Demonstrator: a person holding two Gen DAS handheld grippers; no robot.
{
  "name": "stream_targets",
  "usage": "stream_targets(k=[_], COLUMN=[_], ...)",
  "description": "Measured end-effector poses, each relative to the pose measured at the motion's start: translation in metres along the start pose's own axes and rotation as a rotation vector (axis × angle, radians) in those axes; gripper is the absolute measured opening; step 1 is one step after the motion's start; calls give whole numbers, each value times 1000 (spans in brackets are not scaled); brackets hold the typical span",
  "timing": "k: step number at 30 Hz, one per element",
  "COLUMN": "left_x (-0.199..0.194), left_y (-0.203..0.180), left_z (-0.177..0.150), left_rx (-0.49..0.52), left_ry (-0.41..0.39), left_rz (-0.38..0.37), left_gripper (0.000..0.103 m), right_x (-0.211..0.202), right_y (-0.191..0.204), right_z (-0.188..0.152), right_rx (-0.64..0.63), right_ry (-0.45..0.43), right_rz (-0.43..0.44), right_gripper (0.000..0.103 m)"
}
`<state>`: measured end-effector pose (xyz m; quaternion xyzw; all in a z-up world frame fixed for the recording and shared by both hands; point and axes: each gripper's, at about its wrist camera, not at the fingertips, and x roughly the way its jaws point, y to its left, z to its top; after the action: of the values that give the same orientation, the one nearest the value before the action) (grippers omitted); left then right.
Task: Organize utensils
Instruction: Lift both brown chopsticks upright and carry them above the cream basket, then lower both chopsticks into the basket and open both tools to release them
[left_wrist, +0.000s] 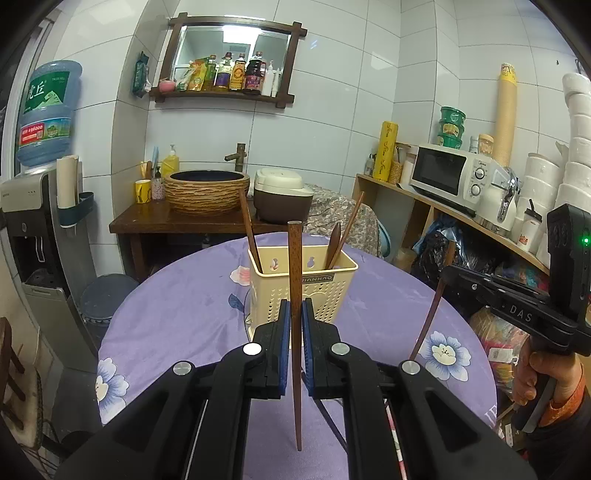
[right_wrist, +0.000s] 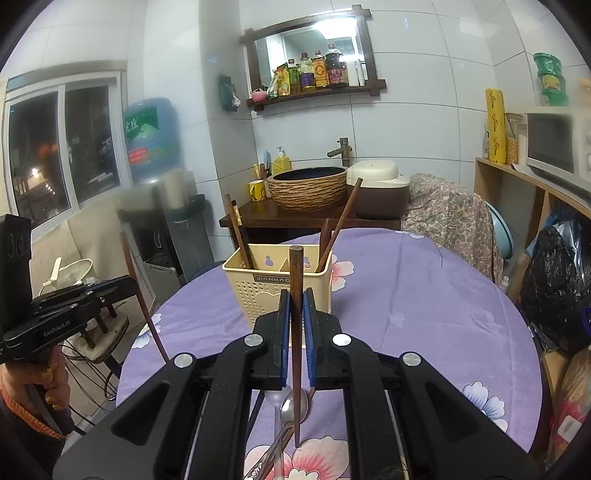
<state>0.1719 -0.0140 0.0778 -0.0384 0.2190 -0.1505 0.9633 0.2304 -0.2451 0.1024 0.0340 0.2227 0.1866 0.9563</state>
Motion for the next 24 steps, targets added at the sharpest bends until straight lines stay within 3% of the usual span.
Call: stream_targets(k=[5, 9, 18, 24], left_x=[-1, -5, 0, 21], left_y=[0, 3, 13, 12], left_z=[13, 47, 150, 161], left_rx=[11, 13, -21, -17], left_ry=[-8, -57, -208, -252], left_rz=[-15, -28, -26, 1], left_gripper=[8, 8, 8, 8], right_x=[0, -7, -1, 32], right_y=[1, 6, 19, 18], right_z=[10, 41, 160, 181], right_rx=[-2, -22, -21, 8], right_ry=[-1, -46, -216, -226], right_rz=[19, 32, 12, -18], right_gripper=[8, 8, 8, 8])
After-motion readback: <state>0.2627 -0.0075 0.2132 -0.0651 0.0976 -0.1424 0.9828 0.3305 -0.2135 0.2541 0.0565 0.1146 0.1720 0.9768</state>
